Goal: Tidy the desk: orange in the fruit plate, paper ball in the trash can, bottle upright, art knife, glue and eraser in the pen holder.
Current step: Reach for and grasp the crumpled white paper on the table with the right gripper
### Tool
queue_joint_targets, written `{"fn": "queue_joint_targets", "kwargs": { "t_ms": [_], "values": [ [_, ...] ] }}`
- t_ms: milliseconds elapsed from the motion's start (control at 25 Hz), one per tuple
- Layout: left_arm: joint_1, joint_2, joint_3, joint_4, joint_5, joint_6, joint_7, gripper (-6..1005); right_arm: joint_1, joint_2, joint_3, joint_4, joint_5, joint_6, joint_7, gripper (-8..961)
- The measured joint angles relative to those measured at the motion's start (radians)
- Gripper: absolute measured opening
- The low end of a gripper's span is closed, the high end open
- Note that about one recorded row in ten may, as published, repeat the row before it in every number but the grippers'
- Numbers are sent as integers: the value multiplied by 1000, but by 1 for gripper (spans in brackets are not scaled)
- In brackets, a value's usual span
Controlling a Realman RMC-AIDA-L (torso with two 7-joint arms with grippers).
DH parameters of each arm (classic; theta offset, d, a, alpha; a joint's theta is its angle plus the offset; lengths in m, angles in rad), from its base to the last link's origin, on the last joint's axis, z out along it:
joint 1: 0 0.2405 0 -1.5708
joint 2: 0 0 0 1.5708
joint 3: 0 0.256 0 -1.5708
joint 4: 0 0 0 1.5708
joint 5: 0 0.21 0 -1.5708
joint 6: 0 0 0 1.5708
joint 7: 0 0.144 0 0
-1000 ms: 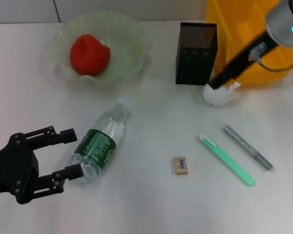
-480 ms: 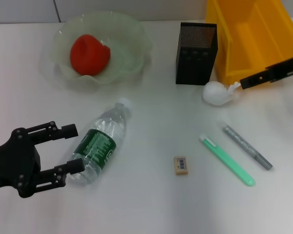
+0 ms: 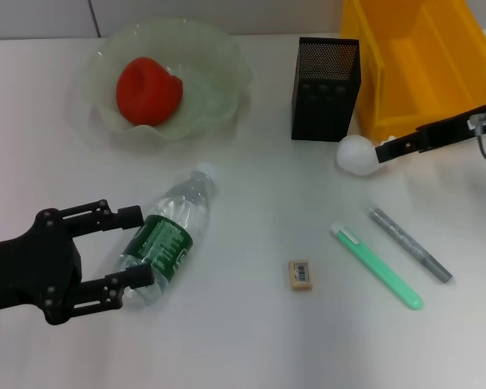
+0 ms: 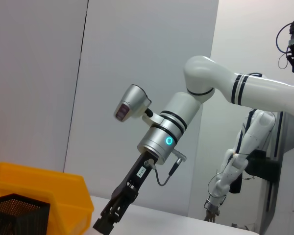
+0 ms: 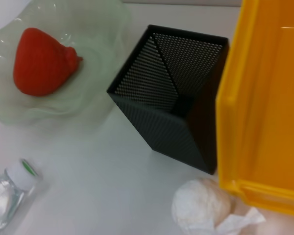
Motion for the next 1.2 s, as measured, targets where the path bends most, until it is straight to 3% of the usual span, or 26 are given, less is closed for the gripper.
{"fn": "queue_joint_targets", "kwargs": {
  "t_ms": [560,1200],
  "values": [
    [0,-8,-6,0,29,-8,7,664,75,1,-21,228,10,189,12,769],
    [5,-11,-5,-2,29,-8,7,661,85,2,-93,318,54,292,9,700]
  ]
}}
